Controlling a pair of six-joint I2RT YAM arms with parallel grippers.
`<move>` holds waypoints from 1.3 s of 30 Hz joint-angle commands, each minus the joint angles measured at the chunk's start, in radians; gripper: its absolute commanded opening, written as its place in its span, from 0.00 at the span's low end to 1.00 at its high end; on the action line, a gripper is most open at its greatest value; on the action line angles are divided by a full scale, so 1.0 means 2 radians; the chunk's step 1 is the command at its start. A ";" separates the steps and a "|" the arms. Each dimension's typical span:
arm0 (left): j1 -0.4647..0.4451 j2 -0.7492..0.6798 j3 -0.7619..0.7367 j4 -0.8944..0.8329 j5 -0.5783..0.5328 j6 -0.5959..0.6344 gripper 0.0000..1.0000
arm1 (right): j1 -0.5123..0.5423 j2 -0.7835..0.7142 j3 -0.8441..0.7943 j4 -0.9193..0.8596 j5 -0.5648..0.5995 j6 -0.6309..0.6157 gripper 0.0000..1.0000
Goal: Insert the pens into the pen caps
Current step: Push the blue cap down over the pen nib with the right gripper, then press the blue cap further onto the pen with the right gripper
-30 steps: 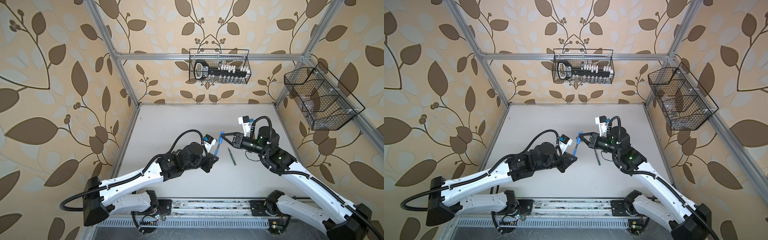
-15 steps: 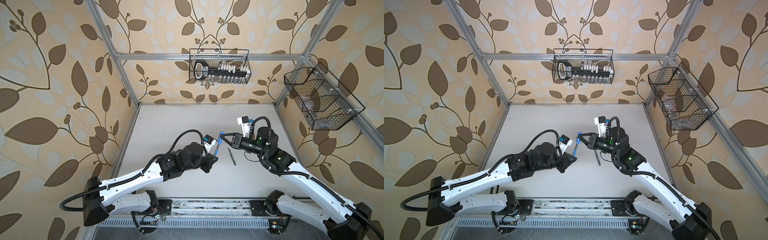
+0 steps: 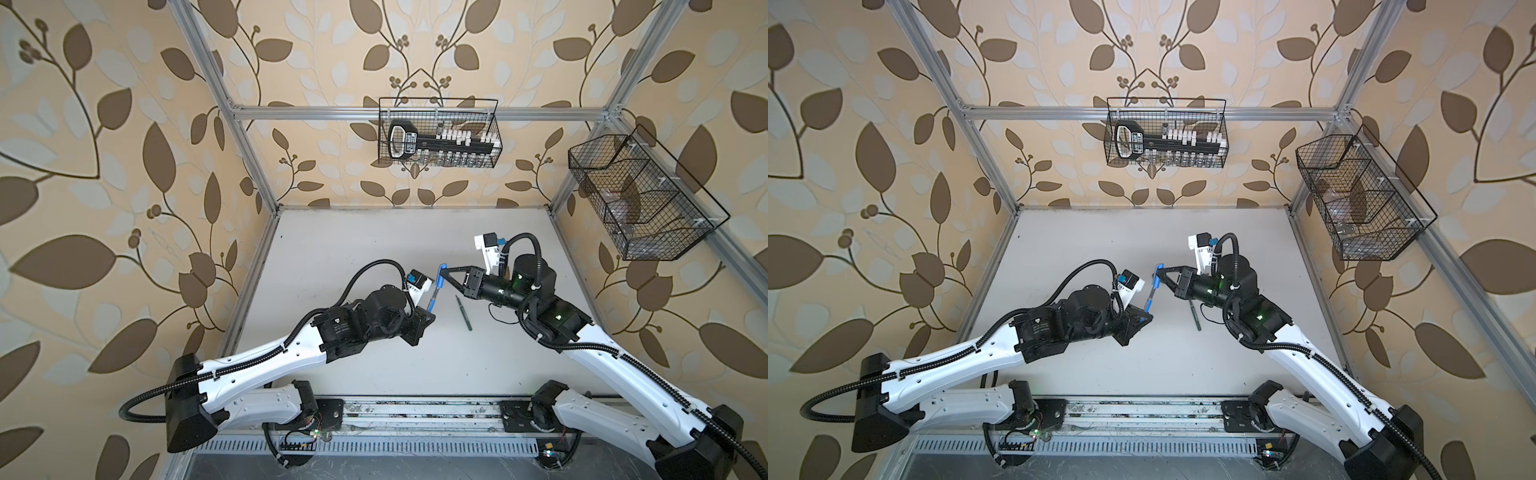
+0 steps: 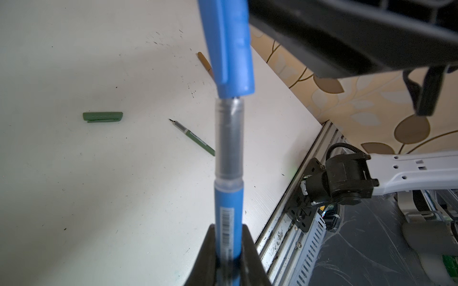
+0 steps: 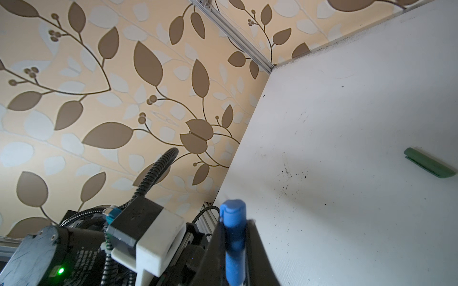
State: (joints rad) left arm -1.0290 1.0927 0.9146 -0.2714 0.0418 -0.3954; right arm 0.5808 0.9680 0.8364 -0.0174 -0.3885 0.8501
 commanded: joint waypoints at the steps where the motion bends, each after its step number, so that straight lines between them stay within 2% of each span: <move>1: -0.001 -0.020 0.017 0.041 -0.025 0.009 0.15 | 0.008 -0.009 0.003 -0.025 0.003 -0.007 0.13; 9: -0.002 -0.021 0.019 0.046 -0.026 0.009 0.15 | 0.021 -0.008 -0.006 0.006 0.009 0.005 0.13; 20: -0.001 -0.018 0.035 0.041 -0.028 0.021 0.15 | 0.027 -0.010 0.001 -0.033 0.021 -0.017 0.15; 28: -0.001 -0.022 0.037 0.044 -0.039 0.030 0.15 | 0.026 -0.019 0.020 -0.055 0.025 -0.031 0.22; 39: 0.000 -0.008 0.048 0.058 -0.040 0.049 0.15 | 0.027 -0.030 0.037 -0.056 0.025 -0.046 0.25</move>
State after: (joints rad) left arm -1.0279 1.0801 0.9684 -0.2268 -0.0269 -0.3313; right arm 0.6292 0.9207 0.8650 -0.1005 -0.3367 0.7876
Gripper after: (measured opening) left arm 0.151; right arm 0.248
